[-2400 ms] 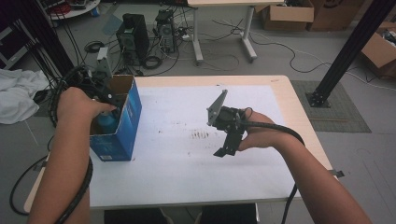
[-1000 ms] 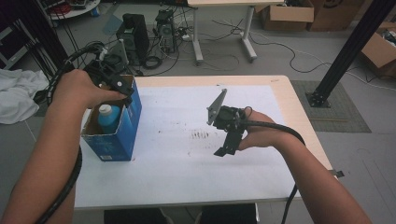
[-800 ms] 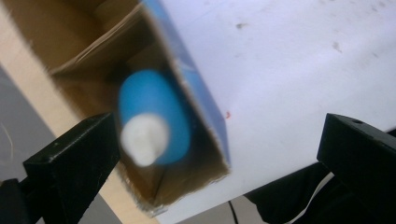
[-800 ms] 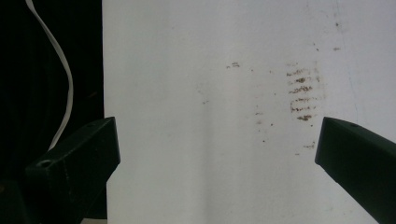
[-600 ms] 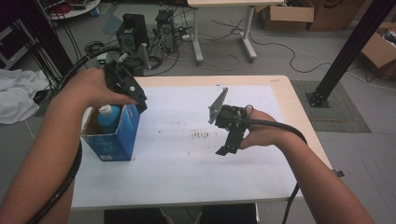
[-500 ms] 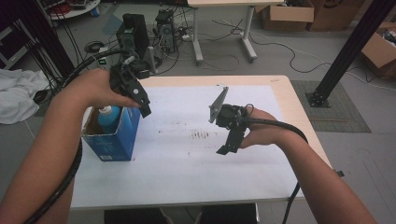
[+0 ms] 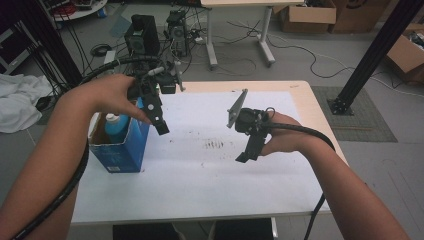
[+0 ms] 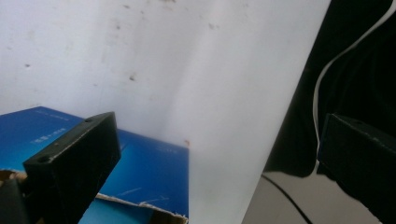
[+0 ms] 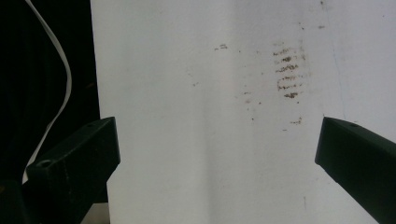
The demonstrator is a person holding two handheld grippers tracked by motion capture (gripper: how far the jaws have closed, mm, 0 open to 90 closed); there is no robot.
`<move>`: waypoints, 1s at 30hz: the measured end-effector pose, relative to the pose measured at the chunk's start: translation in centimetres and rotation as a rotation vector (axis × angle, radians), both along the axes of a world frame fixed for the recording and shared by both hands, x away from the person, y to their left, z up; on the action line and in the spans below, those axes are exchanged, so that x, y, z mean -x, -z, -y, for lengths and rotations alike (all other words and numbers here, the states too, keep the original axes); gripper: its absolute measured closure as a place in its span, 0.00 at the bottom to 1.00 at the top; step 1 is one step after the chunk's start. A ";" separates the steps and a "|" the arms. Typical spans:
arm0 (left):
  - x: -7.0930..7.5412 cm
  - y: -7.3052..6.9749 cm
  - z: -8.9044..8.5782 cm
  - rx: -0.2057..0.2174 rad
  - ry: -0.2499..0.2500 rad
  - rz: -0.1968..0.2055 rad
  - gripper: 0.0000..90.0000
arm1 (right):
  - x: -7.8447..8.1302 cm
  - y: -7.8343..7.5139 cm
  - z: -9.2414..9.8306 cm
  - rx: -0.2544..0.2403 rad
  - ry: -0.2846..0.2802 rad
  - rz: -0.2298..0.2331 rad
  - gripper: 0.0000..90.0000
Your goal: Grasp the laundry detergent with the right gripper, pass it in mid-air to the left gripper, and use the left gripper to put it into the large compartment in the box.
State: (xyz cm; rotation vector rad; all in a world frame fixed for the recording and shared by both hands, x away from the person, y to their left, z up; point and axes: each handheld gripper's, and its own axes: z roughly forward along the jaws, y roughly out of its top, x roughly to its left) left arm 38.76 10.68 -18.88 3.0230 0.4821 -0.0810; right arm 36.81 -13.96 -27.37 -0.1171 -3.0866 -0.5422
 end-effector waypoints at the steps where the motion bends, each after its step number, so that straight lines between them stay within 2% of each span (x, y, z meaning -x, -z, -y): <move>1: 0.0 0.2 0.1 -0.007 0.008 -0.004 0.00 | 0.0 0.0 0.0 0.001 0.000 0.001 0.00; 7: -0.1 1.9 0.9 -0.037 0.032 -0.015 0.00 | -0.1 0.2 0.1 0.012 0.003 0.000 0.00; 22: -0.9 2.2 2.2 -0.006 0.075 -0.008 0.00 | -1.0 -0.5 0.7 0.018 0.011 0.004 0.00; 30: -1.3 2.2 2.0 -0.005 0.067 -0.020 0.00 | -1.3 -0.2 0.9 0.024 0.012 -0.001 0.00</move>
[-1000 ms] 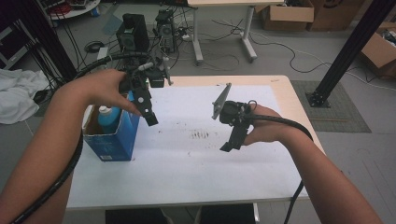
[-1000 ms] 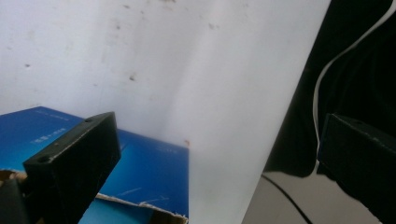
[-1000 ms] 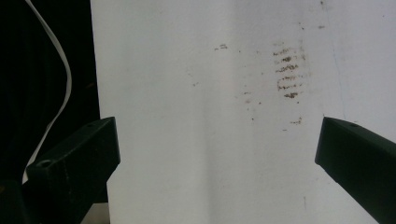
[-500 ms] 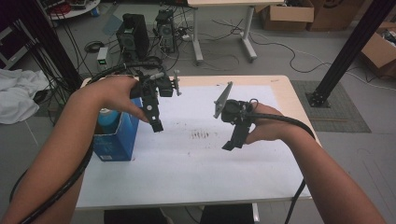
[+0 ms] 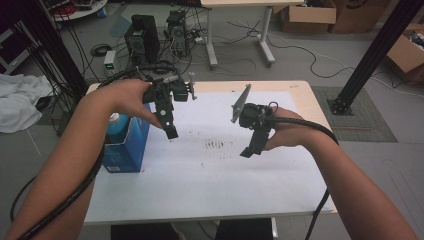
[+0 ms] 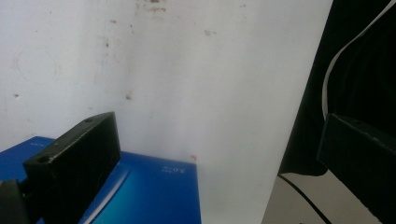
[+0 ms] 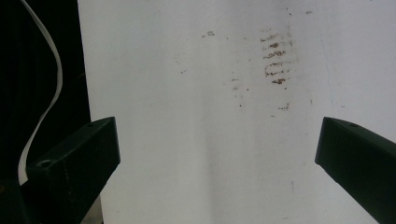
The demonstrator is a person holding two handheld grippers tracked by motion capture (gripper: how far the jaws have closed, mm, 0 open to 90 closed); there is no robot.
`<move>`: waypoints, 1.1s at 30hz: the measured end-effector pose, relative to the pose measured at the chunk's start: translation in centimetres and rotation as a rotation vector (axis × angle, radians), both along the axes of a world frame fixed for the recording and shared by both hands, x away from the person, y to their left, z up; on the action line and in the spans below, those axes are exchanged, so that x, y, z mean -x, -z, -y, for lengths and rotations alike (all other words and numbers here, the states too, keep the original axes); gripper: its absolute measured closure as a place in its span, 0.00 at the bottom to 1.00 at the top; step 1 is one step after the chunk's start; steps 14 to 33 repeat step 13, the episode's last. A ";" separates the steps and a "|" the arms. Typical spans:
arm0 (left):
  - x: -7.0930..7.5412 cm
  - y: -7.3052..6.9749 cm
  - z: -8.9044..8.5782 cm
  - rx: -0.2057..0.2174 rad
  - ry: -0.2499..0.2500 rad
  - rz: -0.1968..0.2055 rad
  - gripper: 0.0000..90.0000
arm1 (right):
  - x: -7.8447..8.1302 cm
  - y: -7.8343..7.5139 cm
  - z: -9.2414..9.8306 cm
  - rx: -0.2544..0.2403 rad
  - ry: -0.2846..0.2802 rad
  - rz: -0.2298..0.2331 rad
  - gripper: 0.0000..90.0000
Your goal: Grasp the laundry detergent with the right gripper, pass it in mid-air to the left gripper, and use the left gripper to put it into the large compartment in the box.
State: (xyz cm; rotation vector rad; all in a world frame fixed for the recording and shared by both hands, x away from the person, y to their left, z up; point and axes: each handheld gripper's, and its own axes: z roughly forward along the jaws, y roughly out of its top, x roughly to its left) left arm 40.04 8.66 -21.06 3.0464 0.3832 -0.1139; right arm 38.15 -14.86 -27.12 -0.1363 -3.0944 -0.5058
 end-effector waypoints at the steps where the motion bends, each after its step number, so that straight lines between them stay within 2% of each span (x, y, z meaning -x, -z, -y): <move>1: 0.0 0.1 0.0 -0.003 -0.001 -0.004 0.00 | 0.0 0.0 0.0 -0.001 -0.002 -0.001 0.00; 33: -0.2 0.3 0.0 -0.003 0.000 -0.011 0.00 | 0.0 0.1 -0.3 0.001 -0.002 -0.003 0.00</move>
